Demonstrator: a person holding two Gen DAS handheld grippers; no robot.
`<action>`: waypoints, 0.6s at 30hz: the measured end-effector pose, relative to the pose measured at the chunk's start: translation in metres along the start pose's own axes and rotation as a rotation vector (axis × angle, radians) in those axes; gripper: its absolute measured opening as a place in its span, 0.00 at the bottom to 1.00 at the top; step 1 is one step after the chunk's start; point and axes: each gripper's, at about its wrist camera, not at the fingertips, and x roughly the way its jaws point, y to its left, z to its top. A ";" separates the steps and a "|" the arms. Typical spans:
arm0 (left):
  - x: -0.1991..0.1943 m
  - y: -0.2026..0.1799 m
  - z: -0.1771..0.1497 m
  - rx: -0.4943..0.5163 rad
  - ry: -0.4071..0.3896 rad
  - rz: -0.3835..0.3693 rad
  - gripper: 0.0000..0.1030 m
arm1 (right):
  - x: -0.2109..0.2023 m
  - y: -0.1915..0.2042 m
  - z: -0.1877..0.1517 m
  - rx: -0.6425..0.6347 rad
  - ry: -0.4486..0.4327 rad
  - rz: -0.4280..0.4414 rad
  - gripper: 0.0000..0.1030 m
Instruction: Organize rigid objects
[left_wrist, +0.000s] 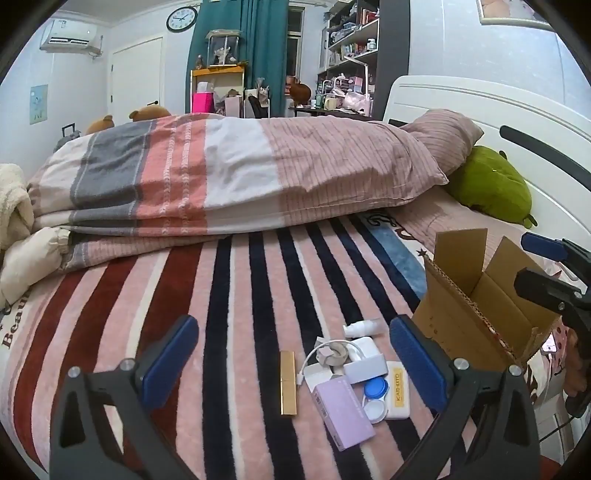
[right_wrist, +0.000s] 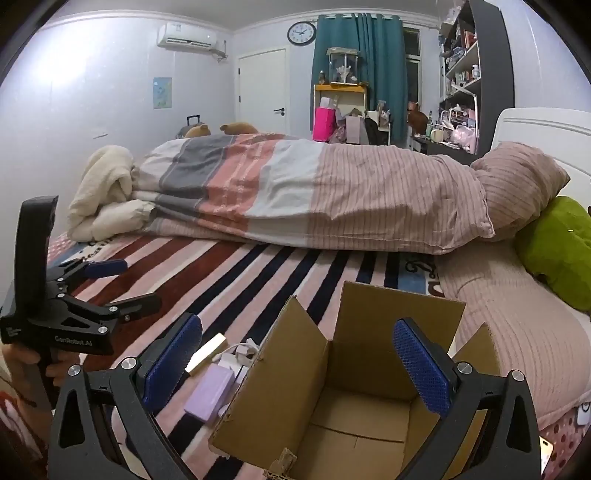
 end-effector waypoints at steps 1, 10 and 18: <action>-0.001 -0.001 0.000 0.002 -0.002 0.001 1.00 | 0.000 0.001 0.000 0.000 0.000 0.000 1.00; -0.004 -0.002 0.001 0.010 -0.009 0.002 1.00 | 0.000 0.000 -0.002 0.017 0.004 0.021 1.00; -0.006 -0.002 0.001 0.011 -0.010 0.000 1.00 | 0.002 0.002 -0.005 0.018 0.015 0.044 1.00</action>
